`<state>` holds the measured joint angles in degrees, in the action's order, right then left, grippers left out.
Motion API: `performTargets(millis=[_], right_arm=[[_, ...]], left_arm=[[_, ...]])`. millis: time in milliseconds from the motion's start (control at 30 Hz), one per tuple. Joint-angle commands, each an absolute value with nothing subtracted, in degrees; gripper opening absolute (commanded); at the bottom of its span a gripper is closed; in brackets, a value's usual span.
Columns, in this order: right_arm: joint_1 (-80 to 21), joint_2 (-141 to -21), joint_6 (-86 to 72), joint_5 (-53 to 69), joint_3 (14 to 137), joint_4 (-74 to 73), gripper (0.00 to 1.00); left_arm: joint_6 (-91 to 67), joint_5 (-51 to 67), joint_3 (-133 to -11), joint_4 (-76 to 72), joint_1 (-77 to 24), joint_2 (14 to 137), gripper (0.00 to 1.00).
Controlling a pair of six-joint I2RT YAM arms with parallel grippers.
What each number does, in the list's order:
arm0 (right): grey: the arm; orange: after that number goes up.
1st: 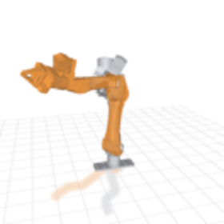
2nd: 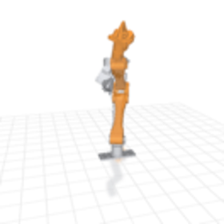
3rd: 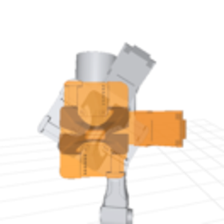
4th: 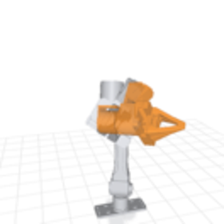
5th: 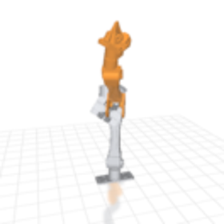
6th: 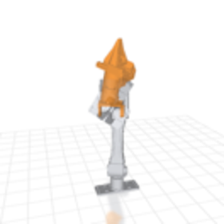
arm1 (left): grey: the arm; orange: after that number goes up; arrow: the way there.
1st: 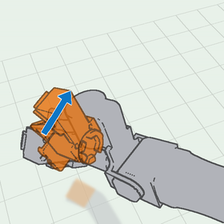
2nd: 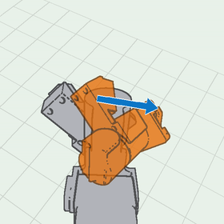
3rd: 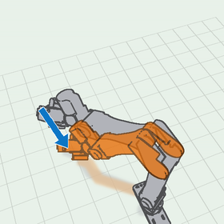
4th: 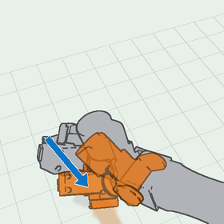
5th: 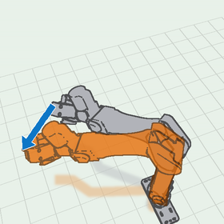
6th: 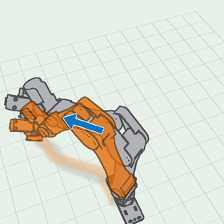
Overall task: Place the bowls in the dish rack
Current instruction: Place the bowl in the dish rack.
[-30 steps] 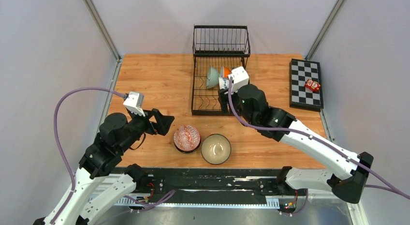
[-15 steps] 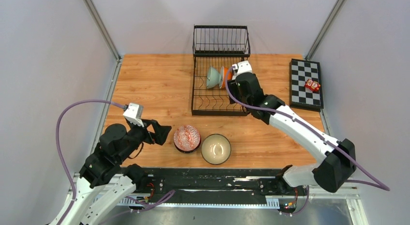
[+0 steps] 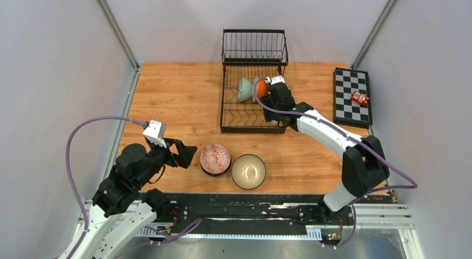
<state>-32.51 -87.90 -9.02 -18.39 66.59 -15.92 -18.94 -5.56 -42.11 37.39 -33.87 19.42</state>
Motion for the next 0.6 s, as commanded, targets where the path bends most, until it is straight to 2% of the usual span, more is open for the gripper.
performTargets(millis=[0, 567], right_arm=[[-30.6, -90.6, -8.9, -16.8, 69.0, -13.3, 0.03], [-27.2, -98.1, -10.6, -9.2, 69.7, -11.9, 0.03]], left_arm=[[-17.8, -5.0, -41.4, 36.8, -33.7, 18.7, 1.00], [-17.5, -4.3, -41.1, 36.4, -33.7, 19.5, 1.00]])
